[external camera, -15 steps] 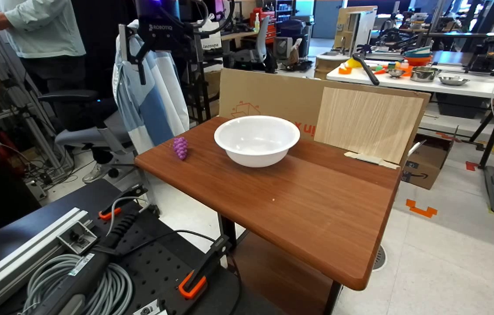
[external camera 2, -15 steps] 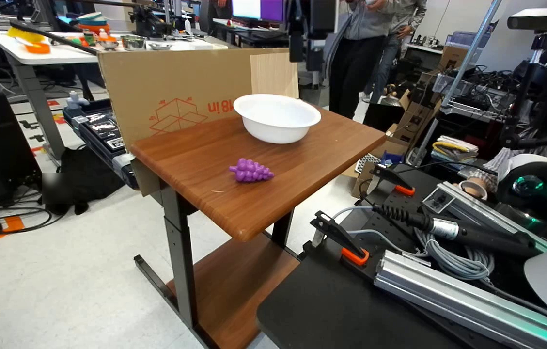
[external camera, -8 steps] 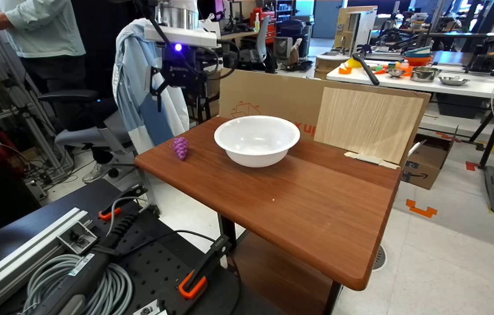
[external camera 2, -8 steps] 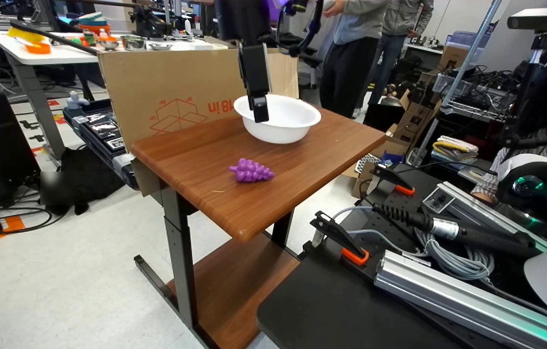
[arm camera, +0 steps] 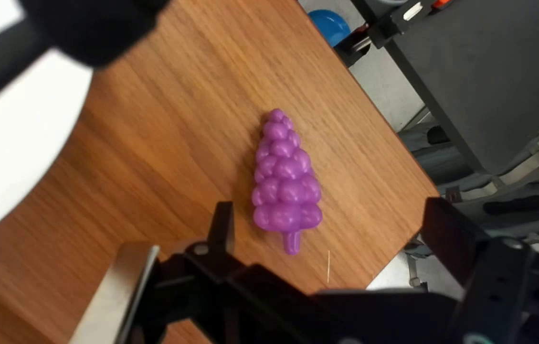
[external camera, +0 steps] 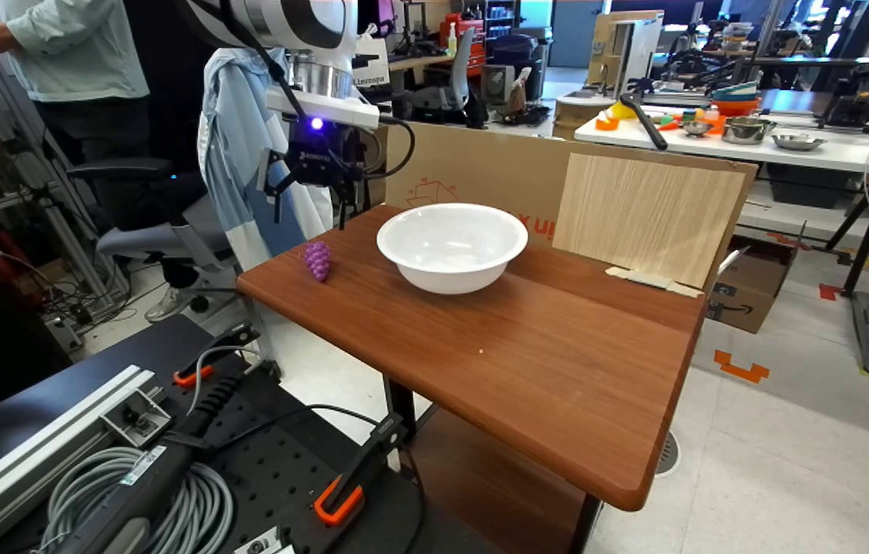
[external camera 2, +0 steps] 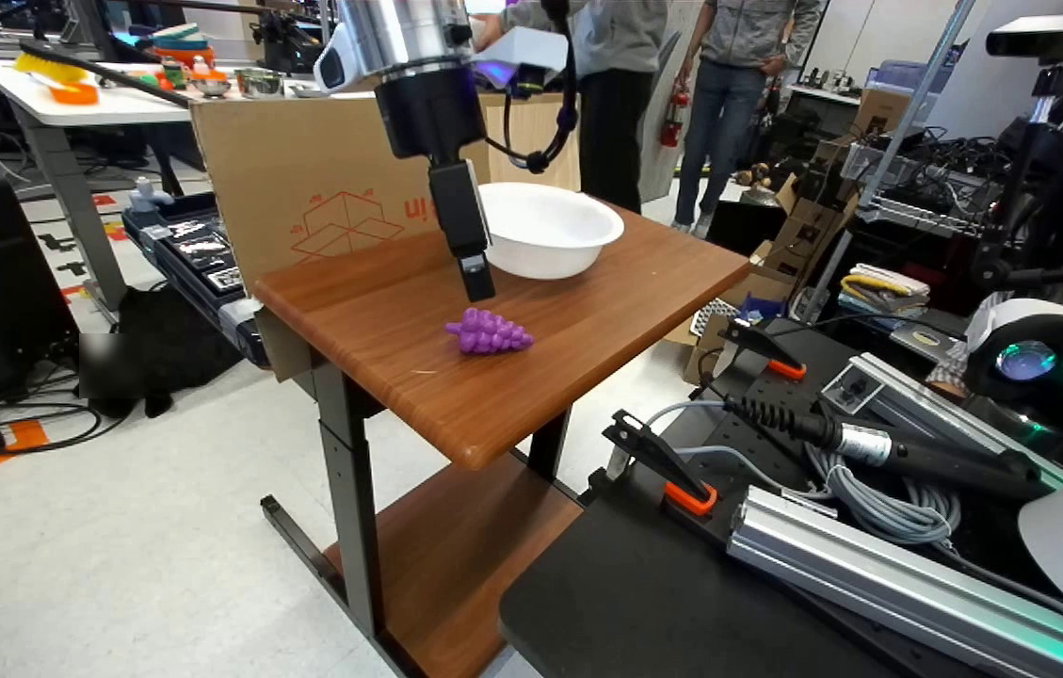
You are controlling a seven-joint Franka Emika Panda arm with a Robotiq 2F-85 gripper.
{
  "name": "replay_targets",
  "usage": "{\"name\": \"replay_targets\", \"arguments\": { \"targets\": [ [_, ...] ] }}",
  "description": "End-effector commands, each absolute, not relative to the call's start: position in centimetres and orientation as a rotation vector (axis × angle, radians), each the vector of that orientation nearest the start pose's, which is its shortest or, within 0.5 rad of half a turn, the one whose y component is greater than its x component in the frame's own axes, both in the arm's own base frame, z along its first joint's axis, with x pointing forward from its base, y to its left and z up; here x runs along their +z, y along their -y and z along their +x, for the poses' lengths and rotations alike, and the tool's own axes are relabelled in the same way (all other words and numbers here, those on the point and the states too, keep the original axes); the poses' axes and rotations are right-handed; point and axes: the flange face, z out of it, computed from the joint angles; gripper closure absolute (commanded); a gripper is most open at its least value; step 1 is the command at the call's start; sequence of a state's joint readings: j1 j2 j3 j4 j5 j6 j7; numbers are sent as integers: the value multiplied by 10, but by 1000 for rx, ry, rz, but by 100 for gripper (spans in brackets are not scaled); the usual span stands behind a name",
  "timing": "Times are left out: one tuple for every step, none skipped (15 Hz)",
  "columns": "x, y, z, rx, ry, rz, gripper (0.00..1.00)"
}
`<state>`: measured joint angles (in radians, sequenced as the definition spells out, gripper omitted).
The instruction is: Put the purple toy in the bowl
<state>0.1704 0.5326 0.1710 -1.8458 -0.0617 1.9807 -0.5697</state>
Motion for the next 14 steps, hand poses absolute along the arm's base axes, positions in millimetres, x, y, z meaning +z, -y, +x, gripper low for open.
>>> {"name": "replay_targets", "arguments": {
  "targets": [
    [200,-193,574,657,1342,-2701,0],
    [194,-191,574,672,1338,-2707,0],
    [188,-190,574,686,1332,-2714,0],
    [181,-188,573,706,1326,-2724,0],
    [174,-185,573,727,1319,-2733,0],
    [169,-183,572,742,1307,-2740,0],
    [166,-182,572,760,1295,-2748,2],
    [164,-182,572,766,1295,-2755,27],
    [163,-183,572,768,1300,-2758,27],
    [164,-185,573,764,1302,-2761,28],
    [166,-186,573,761,1301,-2766,36],
    [169,-187,572,755,1303,-2771,44],
    [173,-189,572,743,1305,-2778,53],
    [178,-191,572,732,1307,-2782,59]
  ]
}}
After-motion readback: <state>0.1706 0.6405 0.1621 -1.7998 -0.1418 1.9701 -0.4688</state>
